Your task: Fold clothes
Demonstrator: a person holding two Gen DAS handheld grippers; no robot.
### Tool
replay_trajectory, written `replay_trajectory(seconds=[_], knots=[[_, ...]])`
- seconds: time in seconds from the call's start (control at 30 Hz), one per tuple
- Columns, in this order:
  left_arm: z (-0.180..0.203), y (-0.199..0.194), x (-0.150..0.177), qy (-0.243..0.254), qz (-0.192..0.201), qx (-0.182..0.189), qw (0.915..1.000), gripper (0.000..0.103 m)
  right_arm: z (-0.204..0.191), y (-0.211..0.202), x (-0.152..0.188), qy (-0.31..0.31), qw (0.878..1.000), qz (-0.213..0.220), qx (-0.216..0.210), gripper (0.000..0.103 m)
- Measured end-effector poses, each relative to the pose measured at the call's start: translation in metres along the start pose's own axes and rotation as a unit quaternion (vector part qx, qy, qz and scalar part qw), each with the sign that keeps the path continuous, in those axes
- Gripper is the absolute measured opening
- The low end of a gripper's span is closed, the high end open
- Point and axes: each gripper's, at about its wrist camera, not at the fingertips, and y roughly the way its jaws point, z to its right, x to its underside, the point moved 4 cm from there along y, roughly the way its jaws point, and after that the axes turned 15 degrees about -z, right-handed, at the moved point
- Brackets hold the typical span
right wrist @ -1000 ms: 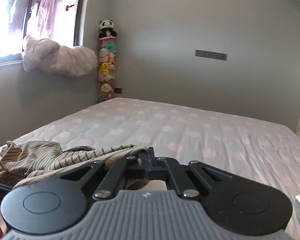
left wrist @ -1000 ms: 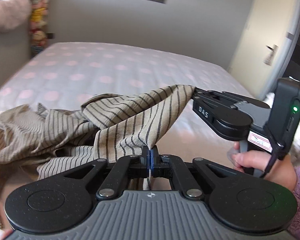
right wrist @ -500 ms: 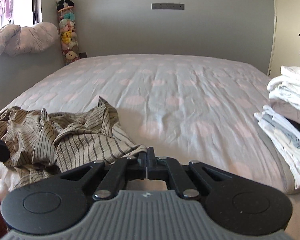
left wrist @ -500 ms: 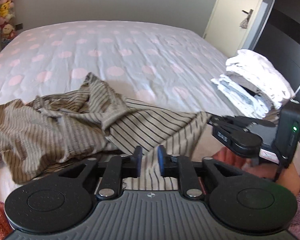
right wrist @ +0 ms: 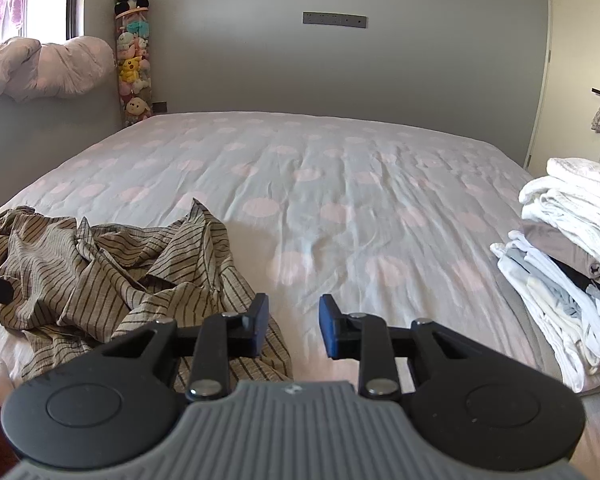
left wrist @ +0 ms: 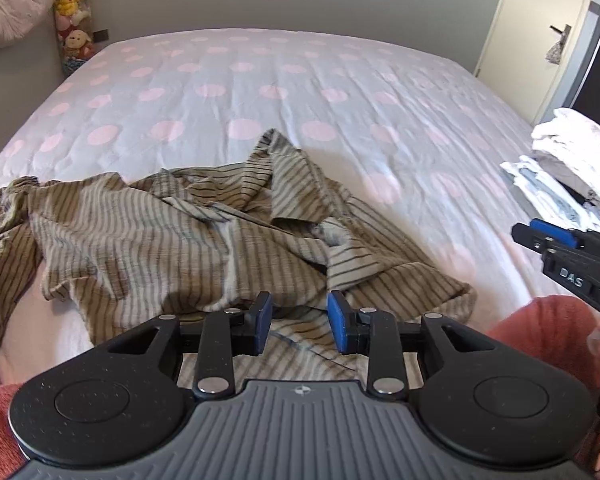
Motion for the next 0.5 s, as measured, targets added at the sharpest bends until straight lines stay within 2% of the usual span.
replay_trajectory(seconds=[0.13, 0.37, 0.5], knots=[[-0.020, 0.008, -0.012, -0.007, 0.003, -0.037, 0.9993, 0.040, -0.016, 0.020, -0.004, -0.023, 0.999, -0.024, -0.012, 0.031], [-0.056, 0.037, -0.032, -0.039, -0.010, -0.061, 0.9973, 0.042, -0.033, 0.062, -0.010, -0.043, 0.997, -0.067, -0.024, 0.035], [-0.077, 0.058, -0.042, -0.063, -0.025, -0.074, 0.9950, 0.047, -0.034, 0.085, -0.020, -0.042, 0.995, -0.087, -0.020, 0.039]])
